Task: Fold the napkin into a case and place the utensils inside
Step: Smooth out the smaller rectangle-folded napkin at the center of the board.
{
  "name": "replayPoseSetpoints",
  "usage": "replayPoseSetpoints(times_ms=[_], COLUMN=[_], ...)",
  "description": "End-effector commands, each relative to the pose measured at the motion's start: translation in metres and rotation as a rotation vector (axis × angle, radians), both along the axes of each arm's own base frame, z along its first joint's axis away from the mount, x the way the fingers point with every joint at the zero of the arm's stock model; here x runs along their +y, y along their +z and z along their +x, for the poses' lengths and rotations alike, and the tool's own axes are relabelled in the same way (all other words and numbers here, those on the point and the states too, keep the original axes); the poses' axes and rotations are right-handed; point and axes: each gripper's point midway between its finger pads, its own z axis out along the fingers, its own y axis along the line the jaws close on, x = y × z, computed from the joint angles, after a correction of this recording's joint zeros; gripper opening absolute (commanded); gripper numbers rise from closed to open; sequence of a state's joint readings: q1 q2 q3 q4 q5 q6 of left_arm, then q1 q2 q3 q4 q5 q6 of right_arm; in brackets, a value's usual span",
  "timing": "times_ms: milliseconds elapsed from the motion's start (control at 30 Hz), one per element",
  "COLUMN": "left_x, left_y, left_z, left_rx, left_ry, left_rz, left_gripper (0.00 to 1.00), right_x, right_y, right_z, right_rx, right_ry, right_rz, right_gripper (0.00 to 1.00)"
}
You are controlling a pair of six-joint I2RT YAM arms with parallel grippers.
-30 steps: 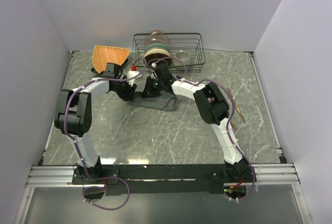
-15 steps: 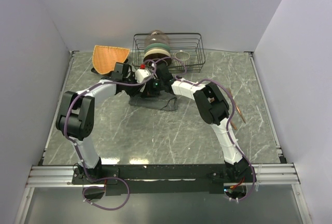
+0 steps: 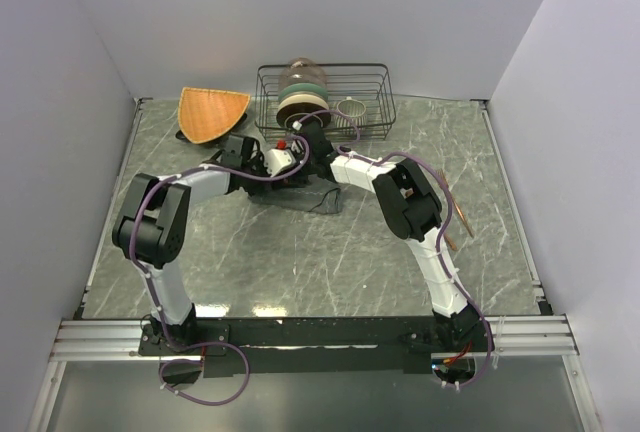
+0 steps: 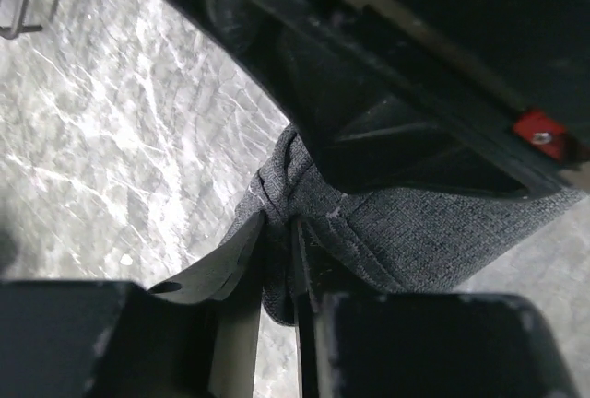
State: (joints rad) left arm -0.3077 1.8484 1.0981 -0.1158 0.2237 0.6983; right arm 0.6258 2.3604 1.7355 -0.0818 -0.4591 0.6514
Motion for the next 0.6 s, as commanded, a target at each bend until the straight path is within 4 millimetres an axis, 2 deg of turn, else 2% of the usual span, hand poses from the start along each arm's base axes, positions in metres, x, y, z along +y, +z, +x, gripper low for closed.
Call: replayPoseSetpoints(times_ms=[0, 33, 133, 267, 367, 467, 500, 567], left_x=[0.015, 0.015, 0.013, 0.008, 0.004, 0.002, 0.002, 0.001], left_y=[-0.010, -0.004, 0.006, 0.014, 0.014, 0.010, 0.008, 0.009], left_z=[0.000, 0.001, 0.000, 0.006, 0.013, 0.017, 0.018, 0.019], left_rx=[-0.032, -0.051, -0.117, -0.185, -0.201, -0.198, -0.200, -0.209], left_ry=[0.007, 0.002, -0.029, -0.037, -0.037, -0.040, -0.044, -0.051], left_rz=[0.076, 0.072, 0.088, 0.088, 0.090, 0.098, 0.103, 0.107], left_gripper=[0.22, 0.29, 0.38, 0.41, 0.38, 0.28, 0.21, 0.17], right_x=[-0.004, -0.003, -0.003, -0.003, -0.003, -0.002, -0.001, 0.000], right_y=[-0.015, -0.015, -0.015, -0.015, -0.014, -0.014, -0.014, -0.014], right_z=[0.011, 0.010, 0.010, 0.010, 0.012, 0.013, 0.013, 0.014], right_rx=[-0.007, -0.010, -0.010, -0.011, -0.015, -0.017, -0.016, -0.019], right_ry=[-0.039, -0.037, -0.037, -0.035, -0.037, -0.036, -0.036, -0.036], right_rz=[-0.048, -0.048, -0.048, -0.049, -0.046, -0.046, -0.045, -0.046], right_gripper=[0.20, 0.20, 0.20, 0.20, 0.20, 0.20, 0.20, 0.20])
